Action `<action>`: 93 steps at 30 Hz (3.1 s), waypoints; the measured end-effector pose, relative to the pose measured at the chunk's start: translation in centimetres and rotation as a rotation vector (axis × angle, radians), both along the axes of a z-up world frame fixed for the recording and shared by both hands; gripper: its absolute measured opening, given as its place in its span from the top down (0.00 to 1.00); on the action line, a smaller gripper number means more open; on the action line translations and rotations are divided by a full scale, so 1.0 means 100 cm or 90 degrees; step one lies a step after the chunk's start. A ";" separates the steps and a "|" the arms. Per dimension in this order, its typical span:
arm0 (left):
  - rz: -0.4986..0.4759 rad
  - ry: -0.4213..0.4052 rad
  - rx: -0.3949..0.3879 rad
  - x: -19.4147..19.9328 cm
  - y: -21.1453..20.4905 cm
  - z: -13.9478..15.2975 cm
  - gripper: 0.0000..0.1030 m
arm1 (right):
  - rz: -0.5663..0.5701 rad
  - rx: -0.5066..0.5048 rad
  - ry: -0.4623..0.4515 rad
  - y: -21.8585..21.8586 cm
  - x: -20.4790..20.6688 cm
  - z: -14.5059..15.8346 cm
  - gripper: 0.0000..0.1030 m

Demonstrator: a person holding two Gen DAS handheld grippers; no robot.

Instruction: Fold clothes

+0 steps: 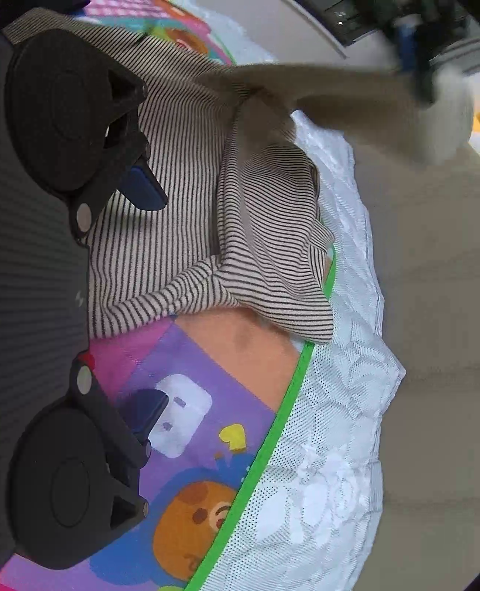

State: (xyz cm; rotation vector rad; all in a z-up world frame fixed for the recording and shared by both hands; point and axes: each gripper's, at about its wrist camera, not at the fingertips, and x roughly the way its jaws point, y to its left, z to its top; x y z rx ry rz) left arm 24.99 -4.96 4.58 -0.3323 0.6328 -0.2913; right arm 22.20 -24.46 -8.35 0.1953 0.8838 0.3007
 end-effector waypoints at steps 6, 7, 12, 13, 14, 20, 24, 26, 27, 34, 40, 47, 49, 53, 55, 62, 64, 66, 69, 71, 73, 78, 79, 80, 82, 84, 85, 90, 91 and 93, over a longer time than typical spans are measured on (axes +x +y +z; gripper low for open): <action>-0.030 0.083 0.014 -0.004 -0.009 -0.044 0.63 | 0.001 -0.003 -0.003 0.001 0.001 -0.002 0.00; -0.024 0.086 0.011 -0.006 -0.003 -0.045 0.59 | 0.003 -0.007 -0.006 0.002 0.000 -0.003 0.00; 0.019 0.085 0.012 -0.015 0.040 -0.031 0.47 | 0.030 -0.084 -0.033 0.020 -0.005 -0.008 0.00; 0.028 0.081 0.016 -0.020 0.049 -0.025 0.44 | 0.032 -0.096 -0.038 0.023 -0.006 -0.009 0.00; 0.041 0.075 0.024 -0.026 0.061 -0.019 0.43 | 0.033 -0.108 -0.042 0.026 -0.007 -0.009 0.00; 0.124 0.044 0.084 -0.062 0.130 0.017 0.23 | 0.034 -0.126 -0.048 0.031 -0.009 -0.011 0.00; 0.169 0.069 0.117 -0.062 0.159 0.008 0.08 | 0.033 -0.150 -0.047 0.037 -0.010 -0.012 0.00; 0.188 0.097 0.095 -0.051 0.163 -0.015 0.07 | 0.033 -0.155 -0.047 0.038 -0.010 -0.013 0.00; 0.197 0.115 0.081 -0.041 0.161 -0.030 0.07 | 0.034 -0.155 -0.050 0.038 -0.010 -0.013 0.00; 0.155 0.098 0.117 0.002 0.117 -0.094 0.07 | 0.035 -0.146 -0.082 0.036 -0.017 -0.010 0.00; 0.040 0.038 0.210 0.001 0.118 -0.120 0.02 | -0.034 -0.109 -0.176 0.032 -0.003 0.036 0.01; 0.086 0.101 0.009 0.016 0.171 -0.124 0.01 | -0.046 -0.101 -0.130 0.056 0.087 0.040 0.38; 0.080 0.092 -0.026 0.013 0.176 -0.124 0.01 | -0.030 -0.092 -0.086 0.059 0.098 0.027 0.84; 0.057 0.067 -0.064 0.010 0.175 -0.119 0.00 | -0.020 -0.084 -0.123 0.056 0.073 0.044 0.88; 0.037 0.056 -0.070 0.009 0.168 -0.115 0.00 | -0.020 -0.082 -0.143 0.050 0.056 0.051 0.88; -0.025 0.076 -0.032 0.007 0.137 -0.126 0.00 | -0.061 -0.080 -0.108 0.030 0.045 0.007 0.83; -0.024 0.083 0.008 0.007 0.129 -0.130 0.00 | -0.059 -0.094 -0.112 0.033 0.046 0.012 0.73; -0.024 0.089 0.027 0.008 0.125 -0.135 0.00 | -0.059 -0.112 -0.125 0.033 0.045 0.019 0.57; -0.027 0.087 0.044 0.008 0.121 -0.135 0.00 | -0.058 -0.107 -0.156 0.031 0.040 0.034 0.47; -0.029 0.085 0.047 0.009 0.121 -0.136 0.00 | -0.050 -0.077 -0.171 0.031 0.035 0.044 0.38; -0.029 0.087 0.046 0.009 0.122 -0.136 0.00 | -0.020 -0.023 -0.171 0.037 0.031 0.044 0.24; -0.030 0.089 0.043 0.010 0.123 -0.137 0.00 | 0.030 -0.024 -0.113 0.061 0.034 0.007 0.18; -0.030 0.090 0.042 0.010 0.123 -0.137 0.00 | 0.038 -0.041 -0.128 0.062 0.030 0.004 0.15; -0.030 0.091 0.042 0.010 0.123 -0.137 0.00 | 0.050 -0.050 -0.135 0.065 0.028 0.003 0.13; -0.030 0.092 0.041 0.010 0.124 -0.137 0.00 | 0.057 -0.048 -0.136 0.065 0.026 0.002 0.09; -0.030 0.092 0.042 0.010 0.124 -0.137 0.00 | 0.064 -0.049 -0.141 0.065 0.024 0.000 0.05; -0.030 0.091 0.043 0.010 0.123 -0.137 0.00 | 0.068 -0.050 -0.145 0.066 0.022 -0.001 0.03; -0.030 0.090 0.046 0.009 0.122 -0.136 0.00 | 0.079 -0.078 -0.155 0.077 0.027 -0.006 0.00; -0.030 0.090 0.047 0.009 0.122 -0.136 0.00 | 0.079 -0.076 -0.155 0.078 0.026 -0.006 0.00; -0.030 0.090 0.048 0.010 0.122 -0.136 0.00 | 0.078 -0.071 -0.156 0.077 0.026 -0.007 0.00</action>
